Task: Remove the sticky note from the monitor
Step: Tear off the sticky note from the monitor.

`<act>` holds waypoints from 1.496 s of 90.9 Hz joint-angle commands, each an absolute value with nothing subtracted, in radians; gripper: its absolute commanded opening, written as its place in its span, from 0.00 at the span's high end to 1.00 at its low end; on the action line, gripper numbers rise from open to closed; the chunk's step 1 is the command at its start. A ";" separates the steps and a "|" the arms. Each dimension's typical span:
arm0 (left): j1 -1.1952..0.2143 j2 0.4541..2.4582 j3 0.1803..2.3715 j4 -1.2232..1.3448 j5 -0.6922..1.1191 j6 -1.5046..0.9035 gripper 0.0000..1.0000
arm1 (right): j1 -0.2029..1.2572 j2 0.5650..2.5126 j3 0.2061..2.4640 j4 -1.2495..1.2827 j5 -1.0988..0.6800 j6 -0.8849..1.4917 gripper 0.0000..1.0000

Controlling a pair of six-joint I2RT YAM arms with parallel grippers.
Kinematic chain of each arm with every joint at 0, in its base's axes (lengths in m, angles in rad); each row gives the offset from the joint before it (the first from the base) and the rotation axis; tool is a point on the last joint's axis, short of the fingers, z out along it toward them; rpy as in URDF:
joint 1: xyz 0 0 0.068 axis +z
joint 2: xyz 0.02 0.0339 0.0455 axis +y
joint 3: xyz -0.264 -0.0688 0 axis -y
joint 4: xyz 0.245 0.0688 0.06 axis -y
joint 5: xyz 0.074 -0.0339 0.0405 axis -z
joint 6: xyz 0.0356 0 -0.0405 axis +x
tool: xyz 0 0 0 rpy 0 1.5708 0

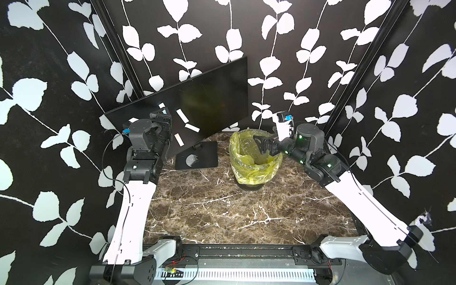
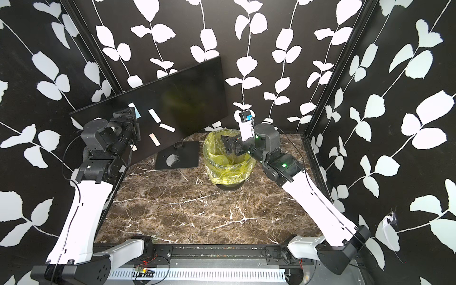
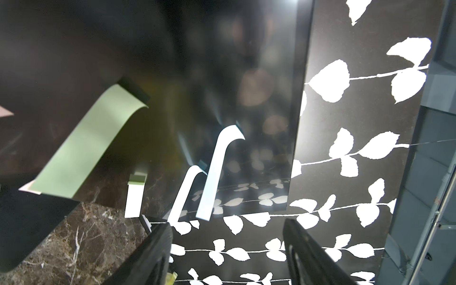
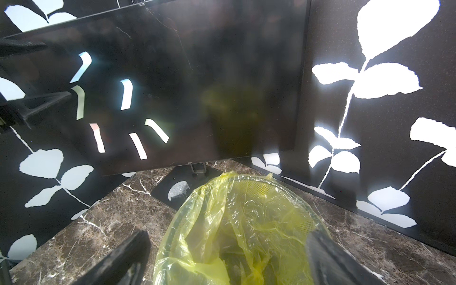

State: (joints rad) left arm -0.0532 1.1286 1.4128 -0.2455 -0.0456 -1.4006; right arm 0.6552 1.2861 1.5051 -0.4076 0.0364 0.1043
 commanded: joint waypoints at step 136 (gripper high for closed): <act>-0.047 1.059 1.377 -0.222 -0.037 -1.347 1.00 | 0.630 1.309 1.535 -0.371 0.027 0.082 0.00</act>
State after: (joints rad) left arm -0.0505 1.1095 1.3922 -0.2047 -0.0601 -1.3865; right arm 0.6346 1.3098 1.5063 -0.4042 0.0528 0.0666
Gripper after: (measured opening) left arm 0.047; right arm 0.997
